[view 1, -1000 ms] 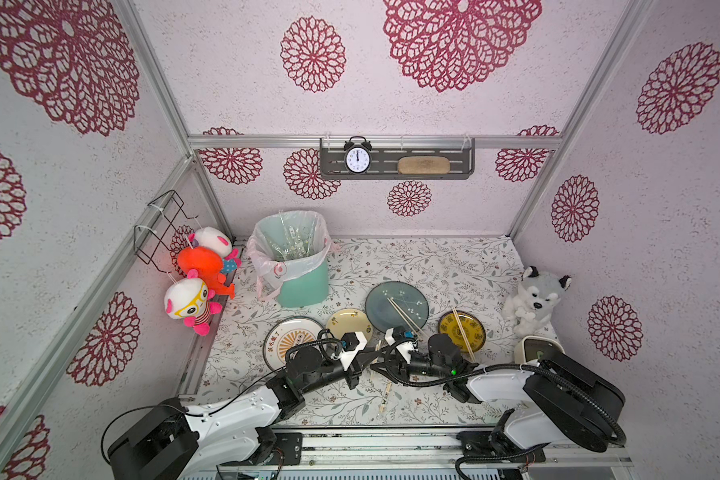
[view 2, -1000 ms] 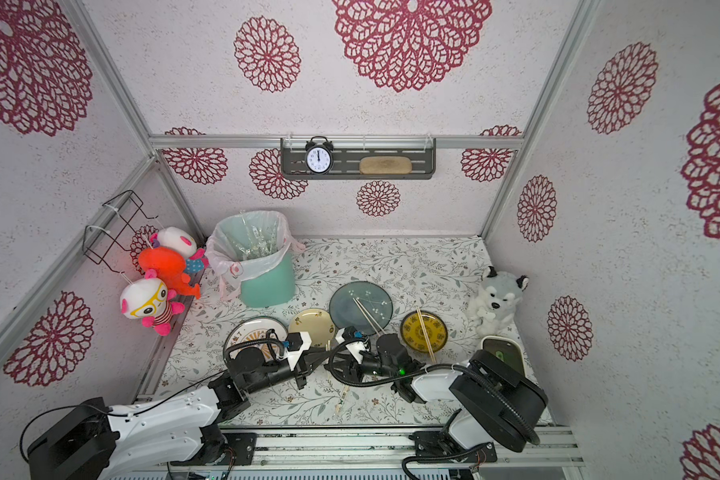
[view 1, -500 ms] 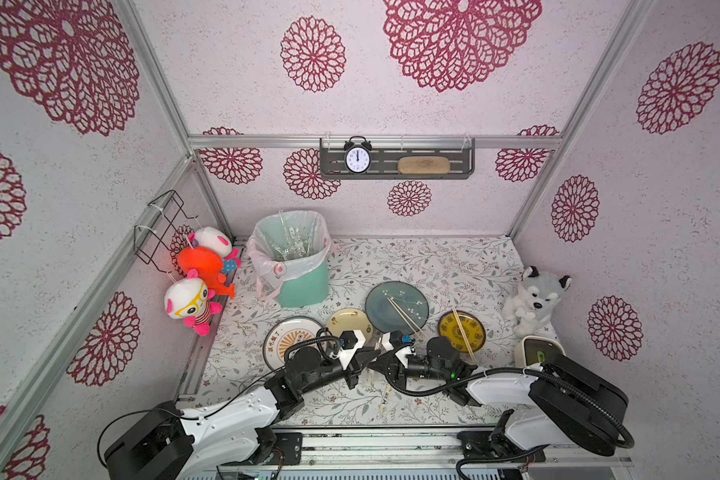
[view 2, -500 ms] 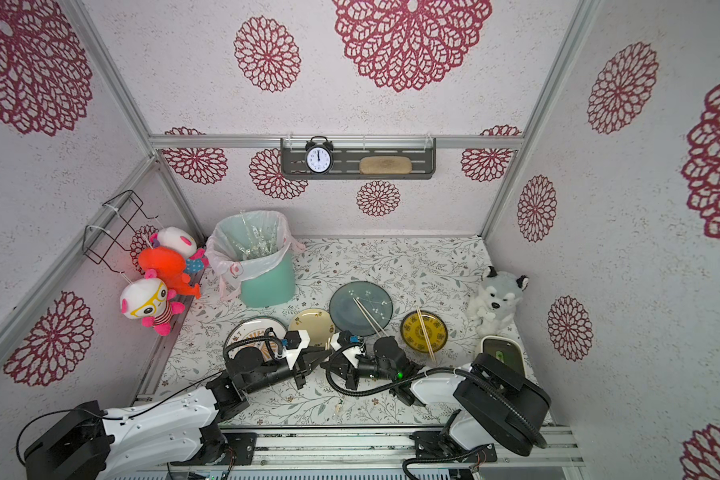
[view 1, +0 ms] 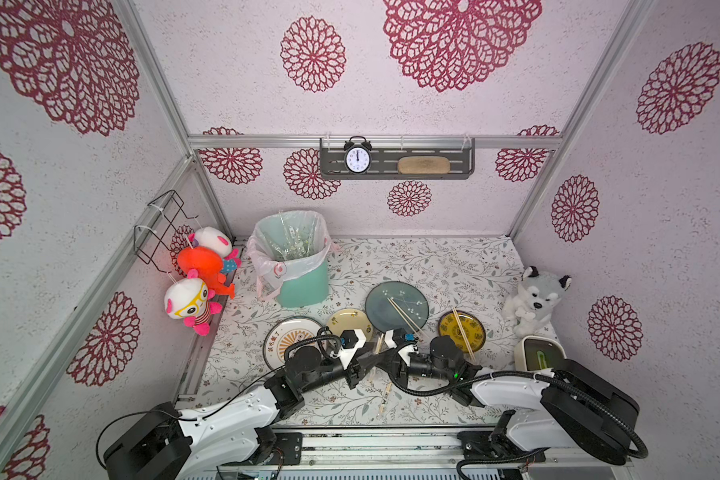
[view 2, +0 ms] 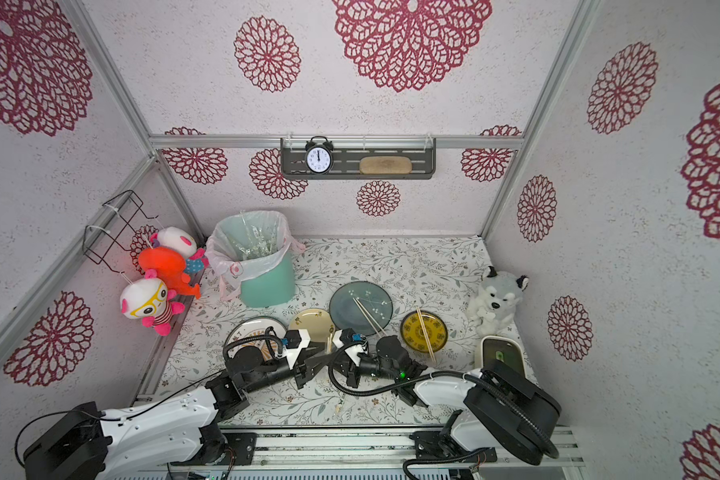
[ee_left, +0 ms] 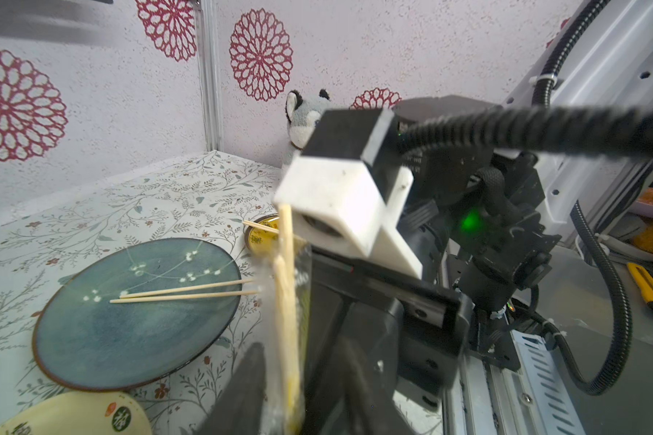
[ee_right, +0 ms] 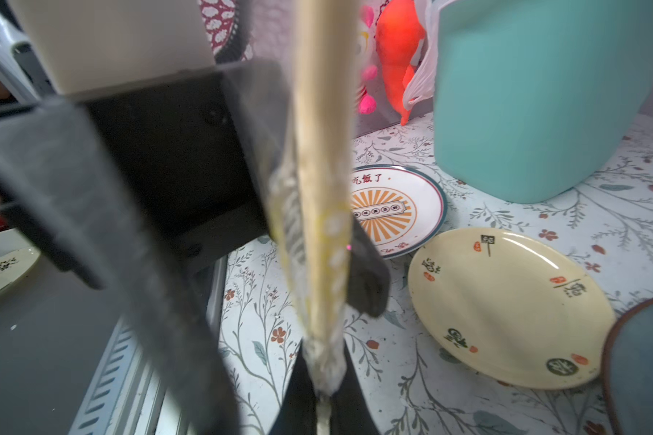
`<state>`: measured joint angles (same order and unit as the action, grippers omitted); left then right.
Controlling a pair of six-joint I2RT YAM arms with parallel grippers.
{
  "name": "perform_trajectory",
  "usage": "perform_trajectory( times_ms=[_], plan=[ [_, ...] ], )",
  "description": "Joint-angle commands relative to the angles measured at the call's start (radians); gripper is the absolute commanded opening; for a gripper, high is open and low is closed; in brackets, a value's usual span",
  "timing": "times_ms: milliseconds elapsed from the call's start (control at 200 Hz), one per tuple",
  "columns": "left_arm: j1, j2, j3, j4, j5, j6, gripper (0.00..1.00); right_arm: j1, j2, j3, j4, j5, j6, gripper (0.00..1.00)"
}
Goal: Remove the packaging of disposable chopsticks
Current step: Remove the packet bag from the disposable chopsticks.
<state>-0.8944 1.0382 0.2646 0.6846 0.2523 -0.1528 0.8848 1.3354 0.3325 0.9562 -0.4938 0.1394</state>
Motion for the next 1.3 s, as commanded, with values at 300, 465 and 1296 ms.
perform_trajectory(
  times_ms=[300, 465, 1296],
  plan=[
    [0.096, -0.147, -0.012, -0.12, 0.14, -0.023, 0.72, -0.086, -0.173, 0.004, 0.0, -0.082, 0.06, 0.0],
    [0.116, -0.093, -0.035, -0.09, 0.183, -0.044, 0.52, -0.099, -0.268, -0.003, -0.02, -0.096, 0.085, 0.0],
    [0.118, 0.105, 0.049, 0.05, 0.363, -0.067, 0.27, -0.101, -0.326, -0.02, -0.036, -0.159, 0.107, 0.0]
  ],
)
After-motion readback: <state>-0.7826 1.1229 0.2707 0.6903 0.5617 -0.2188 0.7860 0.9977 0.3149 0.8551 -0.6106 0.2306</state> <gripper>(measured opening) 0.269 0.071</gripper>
